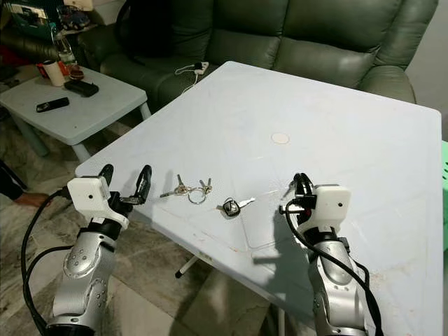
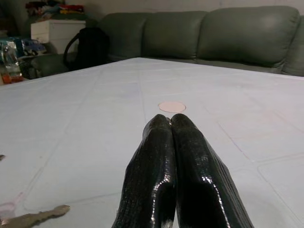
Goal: Hang keys on a hook
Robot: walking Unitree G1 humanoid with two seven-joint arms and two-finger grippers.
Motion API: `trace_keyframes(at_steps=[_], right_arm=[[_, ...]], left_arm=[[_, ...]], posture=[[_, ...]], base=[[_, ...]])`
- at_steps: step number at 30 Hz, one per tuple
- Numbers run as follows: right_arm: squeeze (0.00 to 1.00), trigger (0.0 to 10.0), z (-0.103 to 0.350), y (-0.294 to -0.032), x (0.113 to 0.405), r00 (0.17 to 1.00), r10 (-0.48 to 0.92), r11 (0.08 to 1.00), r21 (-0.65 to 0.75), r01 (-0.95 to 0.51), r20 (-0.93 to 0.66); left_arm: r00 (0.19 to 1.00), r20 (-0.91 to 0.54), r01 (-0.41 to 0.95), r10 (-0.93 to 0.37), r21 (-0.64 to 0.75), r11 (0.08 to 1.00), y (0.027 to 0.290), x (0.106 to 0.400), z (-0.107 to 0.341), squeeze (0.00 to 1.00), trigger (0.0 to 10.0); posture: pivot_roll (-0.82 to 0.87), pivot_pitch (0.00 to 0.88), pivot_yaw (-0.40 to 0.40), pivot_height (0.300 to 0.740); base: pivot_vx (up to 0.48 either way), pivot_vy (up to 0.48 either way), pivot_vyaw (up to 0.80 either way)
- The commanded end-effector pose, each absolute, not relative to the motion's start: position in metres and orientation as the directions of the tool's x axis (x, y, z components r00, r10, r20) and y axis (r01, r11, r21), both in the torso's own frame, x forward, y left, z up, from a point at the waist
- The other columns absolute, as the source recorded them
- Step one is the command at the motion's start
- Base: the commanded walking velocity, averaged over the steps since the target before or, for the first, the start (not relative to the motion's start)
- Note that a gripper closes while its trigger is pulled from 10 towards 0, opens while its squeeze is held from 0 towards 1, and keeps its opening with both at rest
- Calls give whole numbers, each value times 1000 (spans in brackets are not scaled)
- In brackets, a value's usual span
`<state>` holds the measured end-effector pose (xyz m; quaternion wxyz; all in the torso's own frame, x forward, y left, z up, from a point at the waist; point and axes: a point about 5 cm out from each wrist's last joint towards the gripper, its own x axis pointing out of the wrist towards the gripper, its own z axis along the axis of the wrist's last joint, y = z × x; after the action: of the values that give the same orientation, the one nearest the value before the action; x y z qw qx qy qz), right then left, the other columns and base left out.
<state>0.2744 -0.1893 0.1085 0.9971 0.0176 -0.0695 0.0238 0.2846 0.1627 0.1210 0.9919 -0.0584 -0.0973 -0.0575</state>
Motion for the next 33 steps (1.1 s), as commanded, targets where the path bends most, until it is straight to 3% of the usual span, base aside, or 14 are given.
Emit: trace_keyframes(at_steps=[1,9,33], right_arm=[[0,10000,114,-191,275,988,58,998,20,-61,143],[0,10000,122,-185,279,984,92,996,-8,-92,151],[0,10000,120,-184,283,990,64,998,-14,-63,129]], left_arm=[[971,217,130,-104,-105,986,167,285,129,0,10000],[970,201,162,-139,-103,981,166,288,126,0,10000],[969,223,133,-108,-101,986,170,300,134,0,10000]], posture=[[-43,11,-9,721],[-47,18,-10,721],[-46,0,-3,721]], base=[[0,0,0],[0,0,-466],[0,0,-800]])
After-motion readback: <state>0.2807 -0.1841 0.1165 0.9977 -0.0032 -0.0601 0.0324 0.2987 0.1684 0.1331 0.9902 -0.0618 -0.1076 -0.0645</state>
